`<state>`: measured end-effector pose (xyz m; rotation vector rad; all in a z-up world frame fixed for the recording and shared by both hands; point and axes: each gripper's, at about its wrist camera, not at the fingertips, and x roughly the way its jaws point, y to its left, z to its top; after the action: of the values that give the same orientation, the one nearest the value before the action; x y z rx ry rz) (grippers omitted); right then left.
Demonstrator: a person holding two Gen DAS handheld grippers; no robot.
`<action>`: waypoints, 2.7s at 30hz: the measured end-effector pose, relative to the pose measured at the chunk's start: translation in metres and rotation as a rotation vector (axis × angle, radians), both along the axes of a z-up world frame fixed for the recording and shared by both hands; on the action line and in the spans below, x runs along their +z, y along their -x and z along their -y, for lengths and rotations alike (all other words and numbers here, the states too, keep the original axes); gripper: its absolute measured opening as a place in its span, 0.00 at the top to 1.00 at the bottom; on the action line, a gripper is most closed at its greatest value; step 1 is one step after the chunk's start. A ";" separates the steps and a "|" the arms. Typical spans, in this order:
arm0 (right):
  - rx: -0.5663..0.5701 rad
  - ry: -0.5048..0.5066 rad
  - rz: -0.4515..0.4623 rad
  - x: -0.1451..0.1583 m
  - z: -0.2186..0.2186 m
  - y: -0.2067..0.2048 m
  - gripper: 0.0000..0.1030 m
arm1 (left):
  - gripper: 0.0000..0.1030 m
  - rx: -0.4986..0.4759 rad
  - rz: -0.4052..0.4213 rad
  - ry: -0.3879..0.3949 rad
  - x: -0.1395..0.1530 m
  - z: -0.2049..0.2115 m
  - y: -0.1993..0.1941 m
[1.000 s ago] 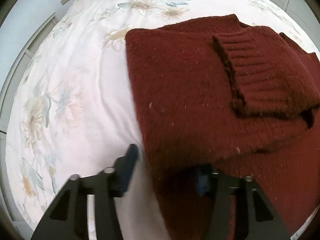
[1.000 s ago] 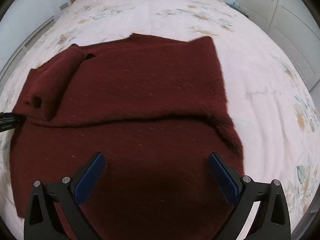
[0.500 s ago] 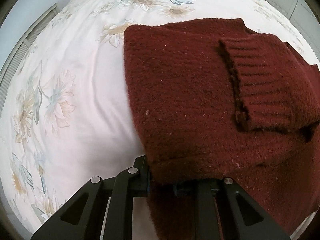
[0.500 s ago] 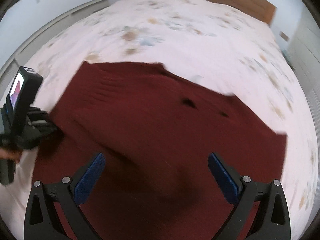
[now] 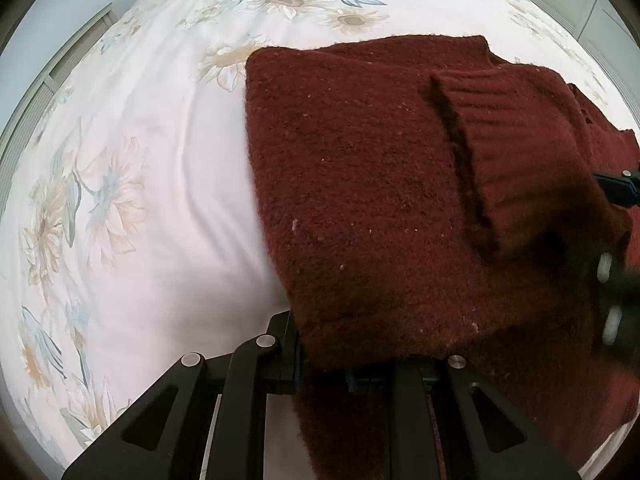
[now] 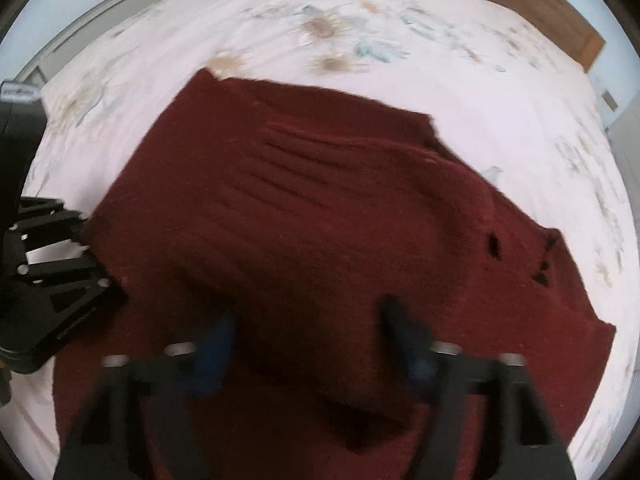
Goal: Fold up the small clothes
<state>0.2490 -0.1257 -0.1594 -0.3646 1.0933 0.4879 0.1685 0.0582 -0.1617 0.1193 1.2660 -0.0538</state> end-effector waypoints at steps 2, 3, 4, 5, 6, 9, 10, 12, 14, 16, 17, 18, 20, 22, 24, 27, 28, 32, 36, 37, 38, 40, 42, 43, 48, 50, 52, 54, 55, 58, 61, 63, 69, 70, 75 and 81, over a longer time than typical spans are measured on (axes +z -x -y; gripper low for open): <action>-0.034 -0.045 0.006 0.009 0.015 -0.003 0.79 | 0.87 -0.004 0.004 -0.004 0.002 0.003 0.007; -0.055 -0.070 0.012 0.014 0.023 -0.005 0.84 | 0.87 -0.004 0.007 -0.005 0.003 0.004 0.009; -0.081 -0.095 0.023 0.020 0.031 -0.006 0.84 | 0.87 -0.003 0.011 -0.002 0.004 0.006 0.011; -0.107 -0.120 0.034 0.026 0.042 -0.006 0.85 | 0.87 -0.002 0.018 0.002 0.007 0.008 0.016; -0.140 -0.151 0.044 0.033 0.055 -0.006 0.85 | 0.87 -0.001 0.025 0.007 0.009 0.007 0.018; -0.236 -0.243 0.048 0.046 0.094 -0.008 0.85 | 0.87 -0.010 0.037 -0.003 0.015 0.011 0.025; -0.265 -0.267 0.042 0.048 0.107 -0.010 0.86 | 0.87 -0.021 0.044 -0.019 0.019 0.015 0.031; -0.322 -0.301 0.035 0.051 0.132 -0.006 0.86 | 0.87 -0.036 0.053 -0.038 0.022 0.020 0.034; -0.369 -0.318 0.013 0.045 0.154 -0.006 0.86 | 0.87 -0.045 0.058 -0.047 0.024 0.025 0.037; -0.394 -0.318 -0.018 0.035 0.168 -0.005 0.86 | 0.87 -0.047 0.057 -0.055 0.023 0.028 0.037; -0.408 -0.305 -0.031 0.026 0.173 -0.005 0.86 | 0.87 -0.047 0.055 -0.059 0.023 0.030 0.038; -0.416 -0.301 -0.043 0.019 0.175 -0.003 0.86 | 0.87 -0.047 0.054 -0.061 0.022 0.031 0.038; -0.434 -0.300 -0.072 0.006 0.180 -0.003 0.85 | 0.87 -0.046 0.053 -0.068 0.022 0.033 0.038; -0.460 -0.279 -0.082 -0.003 0.186 -0.004 0.78 | 0.87 -0.048 0.053 -0.071 0.020 0.033 0.035; -0.496 -0.252 -0.073 -0.003 0.198 0.000 0.66 | 0.87 -0.049 0.051 -0.069 0.020 0.032 0.035; -0.538 -0.214 -0.070 -0.003 0.217 0.002 0.50 | 0.87 -0.054 0.050 -0.068 0.019 0.033 0.038; -0.547 -0.205 -0.073 -0.002 0.224 0.005 0.49 | 0.87 -0.056 0.051 -0.070 0.019 0.035 0.040; -0.590 -0.246 -0.078 0.007 0.254 0.011 0.43 | 0.87 -0.056 0.054 -0.074 0.015 0.036 0.037; -0.652 -0.307 -0.095 0.017 0.280 0.009 0.40 | 0.87 -0.057 0.054 -0.074 0.012 0.037 0.035; -0.667 -0.315 -0.101 0.019 0.285 0.008 0.40 | 0.87 -0.058 0.054 -0.074 0.012 0.037 0.036; -0.680 -0.324 -0.110 0.019 0.289 0.006 0.39 | 0.87 -0.058 0.053 -0.074 0.012 0.037 0.036; -0.684 -0.329 -0.138 0.017 0.290 0.000 0.38 | 0.87 -0.056 0.051 -0.072 0.012 0.036 0.036; -0.674 -0.302 -0.171 0.008 0.285 -0.006 0.36 | 0.87 -0.054 0.049 -0.073 0.013 0.035 0.035; -0.668 -0.290 -0.189 0.003 0.281 -0.008 0.36 | 0.87 -0.054 0.048 -0.074 0.013 0.035 0.035; -0.633 -0.276 -0.241 -0.018 0.258 -0.009 0.55 | 0.87 -0.051 0.046 -0.070 0.013 0.034 0.034; -0.600 -0.278 -0.211 -0.015 0.253 -0.005 0.90 | 0.87 -0.051 0.045 -0.070 0.013 0.034 0.033; -0.573 -0.264 -0.184 -0.011 0.251 -0.002 0.90 | 0.87 -0.053 0.045 -0.074 0.014 0.034 0.033; -0.557 -0.229 -0.142 -0.006 0.251 0.002 0.91 | 0.87 -0.058 0.049 -0.079 0.015 0.036 0.034; -0.562 -0.225 -0.131 -0.005 0.254 0.003 0.91 | 0.87 -0.063 0.051 -0.083 0.015 0.038 0.035; -0.567 -0.170 -0.081 -0.002 0.258 0.005 0.91 | 0.87 -0.065 0.049 -0.079 0.015 0.038 0.035; -0.562 -0.153 -0.080 -0.009 0.258 0.007 0.91 | 0.87 -0.063 0.044 -0.081 0.014 0.038 0.033; -0.549 -0.145 -0.083 -0.017 0.255 0.007 0.89 | 0.87 -0.053 0.038 -0.083 0.012 0.037 0.032; -0.567 -0.139 -0.033 -0.010 0.262 0.019 0.38 | 0.80 0.012 0.018 -0.039 0.016 0.030 0.029; -0.566 -0.138 -0.020 -0.004 0.263 0.022 0.33 | 0.74 0.026 0.012 -0.030 0.019 0.027 0.030; -0.519 -0.137 0.073 0.029 0.264 0.043 0.13 | 0.26 0.079 0.068 0.003 0.053 0.017 0.041; -0.448 -0.121 0.154 0.052 0.237 0.051 0.00 | 0.01 0.038 0.162 0.047 0.094 0.044 0.046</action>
<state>0.1980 -0.3627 -0.1072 -0.0437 0.9539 0.1238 0.1225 0.0138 -0.0680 0.0580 1.1040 -0.0405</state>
